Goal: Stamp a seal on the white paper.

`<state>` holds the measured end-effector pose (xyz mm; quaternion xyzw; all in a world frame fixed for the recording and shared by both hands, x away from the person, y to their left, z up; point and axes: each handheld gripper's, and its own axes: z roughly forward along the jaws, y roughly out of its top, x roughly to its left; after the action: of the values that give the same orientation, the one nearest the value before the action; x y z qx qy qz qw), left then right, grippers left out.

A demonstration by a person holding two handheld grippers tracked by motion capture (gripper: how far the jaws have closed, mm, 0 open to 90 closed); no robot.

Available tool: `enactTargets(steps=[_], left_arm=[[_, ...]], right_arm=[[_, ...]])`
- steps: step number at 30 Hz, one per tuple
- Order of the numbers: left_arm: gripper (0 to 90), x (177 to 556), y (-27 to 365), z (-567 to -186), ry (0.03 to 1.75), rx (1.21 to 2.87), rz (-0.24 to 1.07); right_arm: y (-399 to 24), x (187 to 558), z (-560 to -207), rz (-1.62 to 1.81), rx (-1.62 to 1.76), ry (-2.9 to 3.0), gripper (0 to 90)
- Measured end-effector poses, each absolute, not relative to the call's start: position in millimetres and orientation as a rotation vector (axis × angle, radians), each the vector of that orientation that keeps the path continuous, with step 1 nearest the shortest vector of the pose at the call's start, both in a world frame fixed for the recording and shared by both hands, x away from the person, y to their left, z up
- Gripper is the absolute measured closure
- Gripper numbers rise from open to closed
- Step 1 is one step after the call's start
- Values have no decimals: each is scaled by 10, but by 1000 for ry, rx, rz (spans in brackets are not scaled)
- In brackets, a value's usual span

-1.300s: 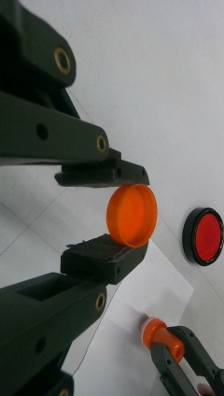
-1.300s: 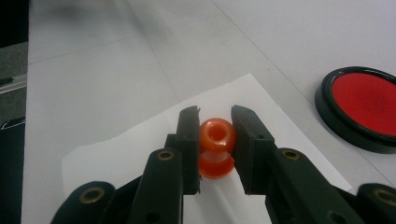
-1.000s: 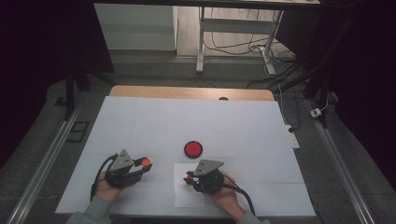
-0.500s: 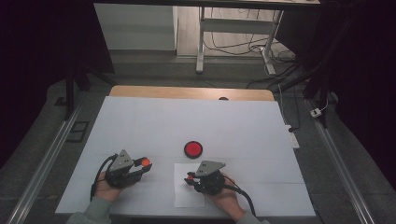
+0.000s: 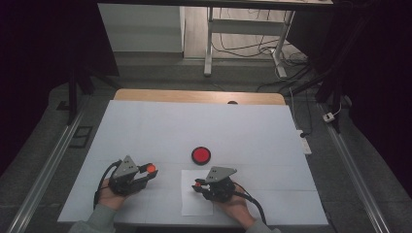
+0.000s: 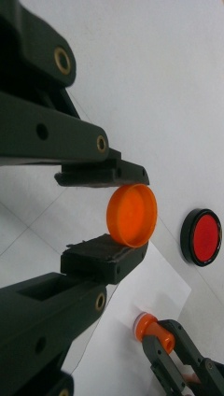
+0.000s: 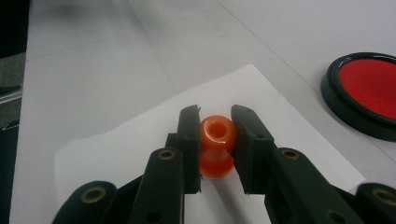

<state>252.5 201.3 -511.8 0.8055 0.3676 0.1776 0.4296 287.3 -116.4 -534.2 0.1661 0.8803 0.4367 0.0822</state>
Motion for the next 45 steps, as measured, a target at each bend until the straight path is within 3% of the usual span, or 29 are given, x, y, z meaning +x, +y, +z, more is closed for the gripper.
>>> enactTargets(steps=[31, 36, 45], left_arm=[[642, 2525, 2031, -5111, 921, 2003, 449], [642, 2531, 2032, -5113, 922, 2004, 449], [642, 2529, 2020, -5114, 919, 2009, 449]], right_arm=[[-1184, 2862, -5339, 1339, 514, 2605, 730], [-1324, 2889, -5154, 1534, 555, 2477, 730], [-1460, 2942, -5065, 1594, 634, 2447, 730]])
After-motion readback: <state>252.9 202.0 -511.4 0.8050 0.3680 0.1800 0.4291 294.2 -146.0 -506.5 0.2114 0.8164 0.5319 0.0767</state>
